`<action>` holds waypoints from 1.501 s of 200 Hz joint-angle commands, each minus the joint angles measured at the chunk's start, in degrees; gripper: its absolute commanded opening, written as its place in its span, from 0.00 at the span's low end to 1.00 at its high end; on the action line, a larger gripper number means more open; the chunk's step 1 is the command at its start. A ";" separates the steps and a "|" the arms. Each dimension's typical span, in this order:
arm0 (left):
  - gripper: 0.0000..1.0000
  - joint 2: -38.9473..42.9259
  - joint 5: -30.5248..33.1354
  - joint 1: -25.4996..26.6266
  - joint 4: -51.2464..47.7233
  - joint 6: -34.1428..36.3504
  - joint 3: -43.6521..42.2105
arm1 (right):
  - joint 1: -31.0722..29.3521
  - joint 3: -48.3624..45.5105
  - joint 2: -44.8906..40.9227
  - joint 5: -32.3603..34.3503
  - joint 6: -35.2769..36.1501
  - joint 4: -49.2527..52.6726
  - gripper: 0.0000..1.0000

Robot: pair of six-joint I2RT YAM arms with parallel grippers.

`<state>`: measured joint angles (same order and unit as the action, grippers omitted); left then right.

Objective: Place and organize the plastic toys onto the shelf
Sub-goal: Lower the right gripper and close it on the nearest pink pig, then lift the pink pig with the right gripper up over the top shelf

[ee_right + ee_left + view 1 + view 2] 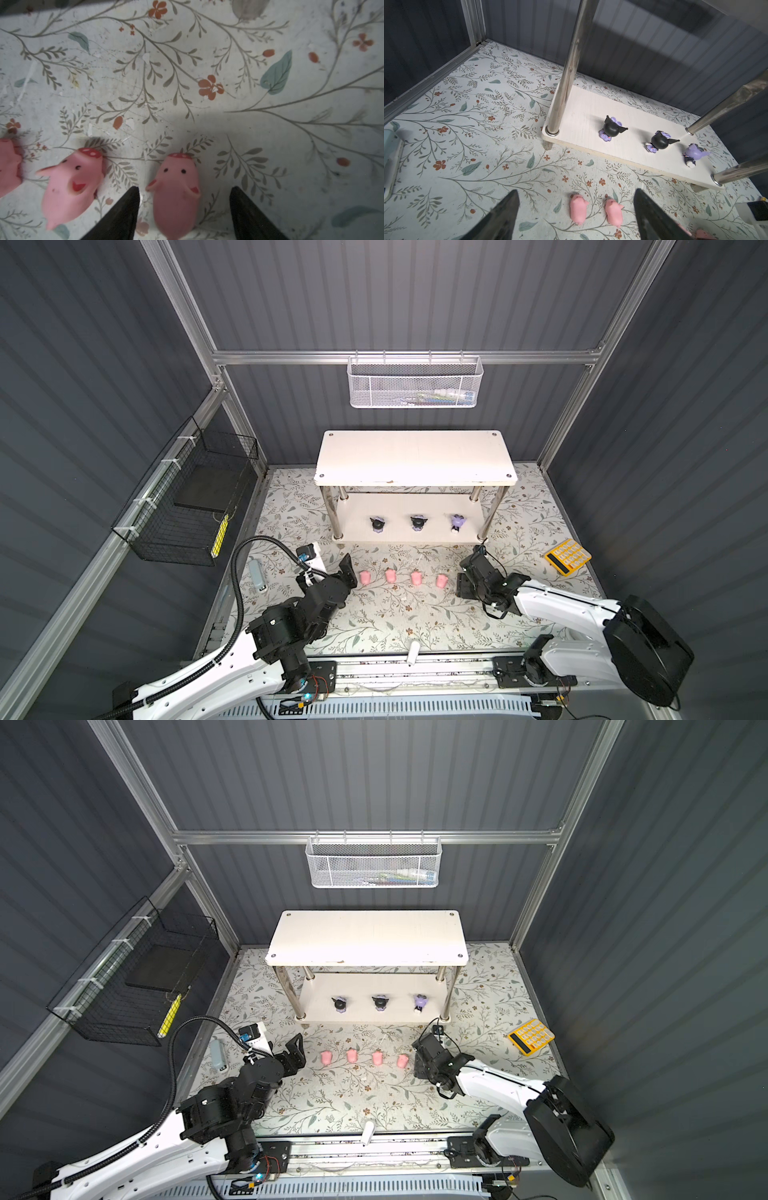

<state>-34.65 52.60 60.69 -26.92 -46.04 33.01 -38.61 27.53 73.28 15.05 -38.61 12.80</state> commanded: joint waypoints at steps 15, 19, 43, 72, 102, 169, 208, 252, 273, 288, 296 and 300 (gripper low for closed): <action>0.86 0.13 2.43 0.13 -0.36 0.25 -0.07 | 0.46 2.49 2.60 -0.07 0.70 -1.77 0.63; 0.86 0.11 2.50 0.11 -0.41 0.32 -0.12 | 0.47 2.76 2.87 -0.05 0.81 -1.85 0.62; 0.86 -0.31 3.01 0.13 -0.46 0.60 0.09 | 0.54 3.91 4.74 0.17 0.76 -1.76 0.57; 0.87 -0.11 3.31 0.13 -0.67 0.52 -0.04 | 0.55 4.19 5.30 0.54 -0.02 -1.30 0.50; 0.87 0.55 3.43 0.13 -0.85 0.51 -0.40 | 0.55 4.02 4.49 1.91 -1.09 0.62 0.44; 0.87 0.68 3.33 0.13 -0.70 0.25 -0.68 | 0.55 4.54 -0.53 2.41 -1.24 6.20 0.35; 0.87 0.85 3.32 0.14 -1.63 0.20 -0.26 | 0.42 9.13 -8.83 0.31 -0.90 20.73 0.37; 0.87 0.87 2.47 0.07 -0.99 0.11 -1.24 | 0.22 22.03 -22.80 -1.49 -0.29 43.02 0.37; 0.87 -0.39 1.88 0.05 0.82 1.05 -1.67 | -0.36 29.77 -25.17 -1.78 -0.57 50.07 0.37; 0.87 -1.64 1.21 0.06 3.12 2.31 -1.77 | -1.38 36.30 -24.53 -0.62 -0.09 53.71 0.37; 0.87 -2.35 0.85 0.05 4.39 3.05 -1.97 | -1.96 40.33 -23.51 0.07 0.54 55.07 0.37; 0.87 -2.66 0.77 0.05 4.98 3.29 -1.97 | -2.15 42.30 -22.82 0.39 0.90 55.70 0.37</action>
<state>-35.79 54.06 60.69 -26.06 -45.39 32.10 -39.38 61.56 48.38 13.78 -39.29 58.06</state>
